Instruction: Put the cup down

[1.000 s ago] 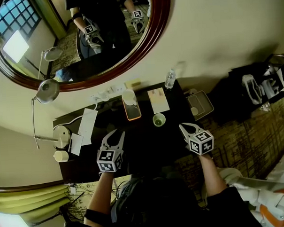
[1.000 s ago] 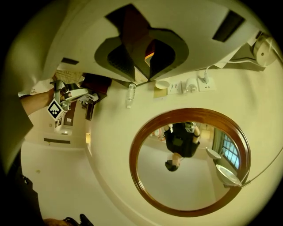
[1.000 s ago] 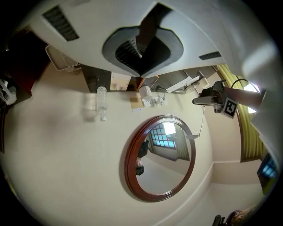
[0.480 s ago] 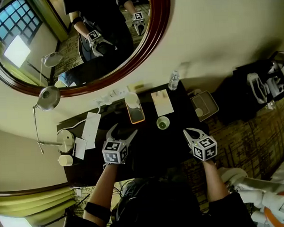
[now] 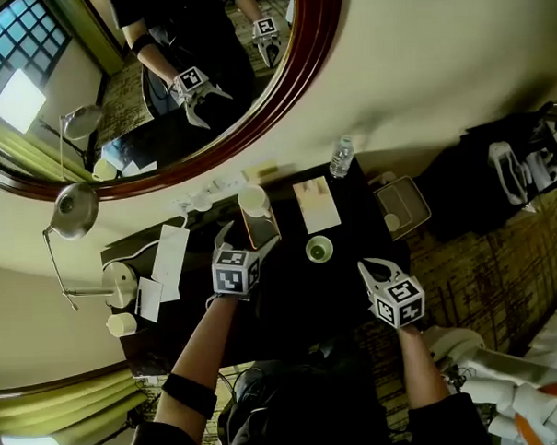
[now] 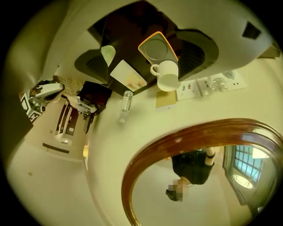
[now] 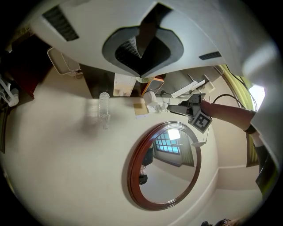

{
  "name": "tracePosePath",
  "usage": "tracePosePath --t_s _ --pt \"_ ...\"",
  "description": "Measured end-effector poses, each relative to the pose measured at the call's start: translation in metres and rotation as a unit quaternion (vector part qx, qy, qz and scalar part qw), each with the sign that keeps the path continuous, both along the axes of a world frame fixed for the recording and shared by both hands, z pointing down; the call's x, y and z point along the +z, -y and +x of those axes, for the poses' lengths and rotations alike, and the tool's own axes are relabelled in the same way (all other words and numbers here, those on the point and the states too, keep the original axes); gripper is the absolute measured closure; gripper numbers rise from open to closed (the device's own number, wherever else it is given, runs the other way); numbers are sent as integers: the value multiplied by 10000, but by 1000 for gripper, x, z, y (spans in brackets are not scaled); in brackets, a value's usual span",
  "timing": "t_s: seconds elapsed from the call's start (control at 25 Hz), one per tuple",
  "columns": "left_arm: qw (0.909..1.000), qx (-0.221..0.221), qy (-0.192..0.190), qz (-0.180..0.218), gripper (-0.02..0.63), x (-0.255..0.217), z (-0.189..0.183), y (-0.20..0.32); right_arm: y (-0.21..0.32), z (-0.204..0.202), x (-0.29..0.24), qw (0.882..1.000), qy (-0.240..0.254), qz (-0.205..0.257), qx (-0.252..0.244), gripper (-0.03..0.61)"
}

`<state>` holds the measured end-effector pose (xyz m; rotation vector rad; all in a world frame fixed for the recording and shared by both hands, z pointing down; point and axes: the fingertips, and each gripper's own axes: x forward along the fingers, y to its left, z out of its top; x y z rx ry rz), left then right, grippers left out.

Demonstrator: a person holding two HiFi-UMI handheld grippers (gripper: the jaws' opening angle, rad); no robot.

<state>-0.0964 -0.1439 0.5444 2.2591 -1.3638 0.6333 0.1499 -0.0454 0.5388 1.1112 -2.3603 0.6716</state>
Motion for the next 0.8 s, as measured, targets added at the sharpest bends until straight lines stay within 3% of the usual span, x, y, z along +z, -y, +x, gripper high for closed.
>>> tracePosePath --t_s 0.4,0.8 --pt "9986 -347 341 -188 107 59 -20 74 32 -8 45 9998 54 -161 51 577" --pt "9973 -195 624 -346 108 93 -17 117 49 -1 75 9996 46 -193 207 577"
